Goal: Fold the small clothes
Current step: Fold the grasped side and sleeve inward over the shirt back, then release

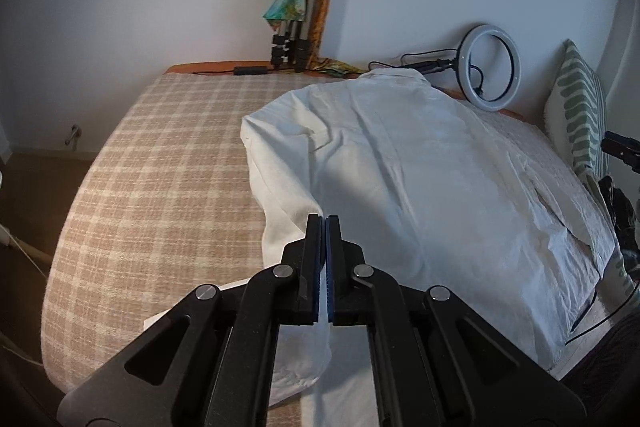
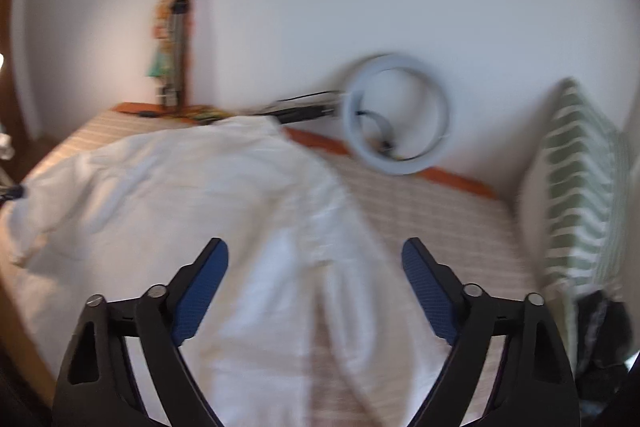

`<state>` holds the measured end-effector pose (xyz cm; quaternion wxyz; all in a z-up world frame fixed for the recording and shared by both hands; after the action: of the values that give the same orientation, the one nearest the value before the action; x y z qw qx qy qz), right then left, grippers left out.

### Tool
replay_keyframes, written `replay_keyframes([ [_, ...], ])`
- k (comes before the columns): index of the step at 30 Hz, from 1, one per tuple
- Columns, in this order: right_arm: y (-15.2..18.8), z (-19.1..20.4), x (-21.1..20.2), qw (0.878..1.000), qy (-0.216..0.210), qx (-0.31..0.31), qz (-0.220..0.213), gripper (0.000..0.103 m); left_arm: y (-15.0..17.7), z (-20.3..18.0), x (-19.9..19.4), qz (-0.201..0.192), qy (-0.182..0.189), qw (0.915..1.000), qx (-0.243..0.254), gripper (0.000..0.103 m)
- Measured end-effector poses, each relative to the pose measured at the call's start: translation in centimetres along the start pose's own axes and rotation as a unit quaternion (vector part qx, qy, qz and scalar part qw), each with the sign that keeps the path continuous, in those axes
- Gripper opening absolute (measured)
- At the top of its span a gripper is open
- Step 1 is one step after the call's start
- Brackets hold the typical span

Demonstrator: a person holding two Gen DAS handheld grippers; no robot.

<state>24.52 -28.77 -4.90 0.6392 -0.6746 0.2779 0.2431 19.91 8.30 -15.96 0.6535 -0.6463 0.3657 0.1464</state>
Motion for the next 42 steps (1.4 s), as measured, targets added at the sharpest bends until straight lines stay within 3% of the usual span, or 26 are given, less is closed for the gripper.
replay_keyframes([
  [5, 1.9, 8.5, 2.0, 0.986, -0.147, 0.024, 0.070, 0.041, 0.9, -4.8, 1.3, 0.009, 0.033, 0.9989, 0.033, 0.000],
  [9, 3.1, 13.9, 3.8, 0.970, -0.215, 0.045, 0.100, 0.039, 1.7, -7.8, 2.5, 0.020, 0.058, 0.9973, 0.041, 0.000],
  [14, 3.9, 18.4, 5.4, 0.963, -0.237, 0.034, 0.127, 0.039, 2.7, -9.5, 3.9, 0.034, 0.082, 0.9955, 0.033, 0.000],
  [18, 4.1, 19.6, 7.7, 0.953, -0.254, 0.077, 0.145, 0.040, 3.8, -11.1, 4.0, 0.057, 0.094, 0.9918, 0.064, 0.000],
  [19, 4.3, 19.8, 8.5, 0.951, -0.254, 0.089, 0.151, 0.040, 4.0, -11.3, 3.6, 0.058, 0.096, 0.9911, 0.073, 0.007],
  [22, 5.2, 20.2, 10.1, 0.946, -0.258, 0.113, 0.160, 0.040, 4.1, -10.8, 1.4, 0.043, 0.093, 0.9919, 0.075, 0.045],
  [25, 6.4, 20.4, 11.0, 0.946, -0.253, 0.102, 0.176, 0.040, 4.1, -8.6, -1.9, 0.016, 0.100, 0.9940, 0.041, 0.047],
  [29, 7.1, 21.0, 11.3, 0.947, -0.252, 0.080, 0.182, 0.040, 4.8, -4.1, -3.9, 0.007, 0.049, 0.9988, -0.004, 0.046],
  [32, 7.2, 21.9, 11.2, 0.945, -0.260, 0.073, 0.185, 0.040, 5.5, -1.4, -3.3, 0.022, 0.049, 0.9972, -0.052, 0.046],
  [35, 7.2, 23.0, 10.8, 0.942, -0.270, 0.066, 0.186, 0.040, 5.7, 1.1, -1.7, 0.040, 0.016, 0.9955, -0.085, 0.047],
  [37, 7.2, 23.5, 10.6, 0.941, -0.275, 0.062, 0.185, 0.040, 5.6, 2.5, -0.4, 0.050, 0.018, 0.9923, -0.112, 0.054],
  [42, 7.6, 24.1, 10.9, 0.942, -0.274, 0.059, 0.188, 0.040, 5.6, 4.3, 3.1, 0.081, 0.041, 0.9879, -0.126, 0.055],
])
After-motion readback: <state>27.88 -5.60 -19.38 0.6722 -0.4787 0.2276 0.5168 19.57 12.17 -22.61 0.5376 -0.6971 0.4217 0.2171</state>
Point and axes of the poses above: each gripper's, at about its wrist camera, not at the fingertips, and x roughly the way its jaws point, z to its left, y to its underside, the point moved 7 cm from there along x, roughly the way its jaws point, and after that the axes turned 8 degrees about x, right-handed, at the moved point
